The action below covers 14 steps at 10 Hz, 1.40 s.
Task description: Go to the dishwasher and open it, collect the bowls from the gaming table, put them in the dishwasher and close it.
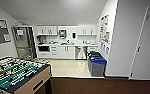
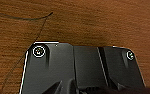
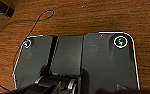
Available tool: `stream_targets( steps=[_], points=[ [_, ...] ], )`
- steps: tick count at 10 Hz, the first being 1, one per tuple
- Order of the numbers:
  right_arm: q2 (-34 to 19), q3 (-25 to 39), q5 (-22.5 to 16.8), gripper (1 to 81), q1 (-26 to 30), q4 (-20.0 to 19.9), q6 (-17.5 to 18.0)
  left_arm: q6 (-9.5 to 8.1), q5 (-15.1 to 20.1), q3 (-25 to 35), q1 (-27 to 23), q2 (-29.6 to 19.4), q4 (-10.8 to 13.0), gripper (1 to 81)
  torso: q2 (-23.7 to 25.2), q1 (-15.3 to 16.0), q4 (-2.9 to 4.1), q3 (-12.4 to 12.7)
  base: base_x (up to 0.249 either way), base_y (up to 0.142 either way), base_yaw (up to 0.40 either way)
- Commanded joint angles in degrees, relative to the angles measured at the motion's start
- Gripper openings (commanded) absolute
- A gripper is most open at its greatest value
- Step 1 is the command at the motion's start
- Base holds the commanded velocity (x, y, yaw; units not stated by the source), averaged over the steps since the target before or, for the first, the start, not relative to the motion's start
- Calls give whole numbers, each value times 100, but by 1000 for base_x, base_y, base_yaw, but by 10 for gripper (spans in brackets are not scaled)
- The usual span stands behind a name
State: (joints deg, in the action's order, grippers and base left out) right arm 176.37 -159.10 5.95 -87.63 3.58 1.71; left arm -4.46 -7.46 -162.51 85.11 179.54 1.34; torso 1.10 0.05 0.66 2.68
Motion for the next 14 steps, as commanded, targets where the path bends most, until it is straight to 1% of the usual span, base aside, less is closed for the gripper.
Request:
stream_targets(
  steps=[1,3,5,14],
  points=[
    [23,29,-235,811,346,11,23,33,236,0,-377,38,68,811,0,0,0,0,147,0,0],
    [23,29,-235,811,346,11,23,33,236,0,-377,38,59,811,0,0,0,0,147,0,0],
    [23,29,-235,811,337,11,23,33,315,0,-368,38,68,811,0,0,0,0,145,0,0],
    [23,29,-235,811,329,11,23,33,324,0,-342,38,68,811,0,0,0,0,141,0,0]
  ],
)
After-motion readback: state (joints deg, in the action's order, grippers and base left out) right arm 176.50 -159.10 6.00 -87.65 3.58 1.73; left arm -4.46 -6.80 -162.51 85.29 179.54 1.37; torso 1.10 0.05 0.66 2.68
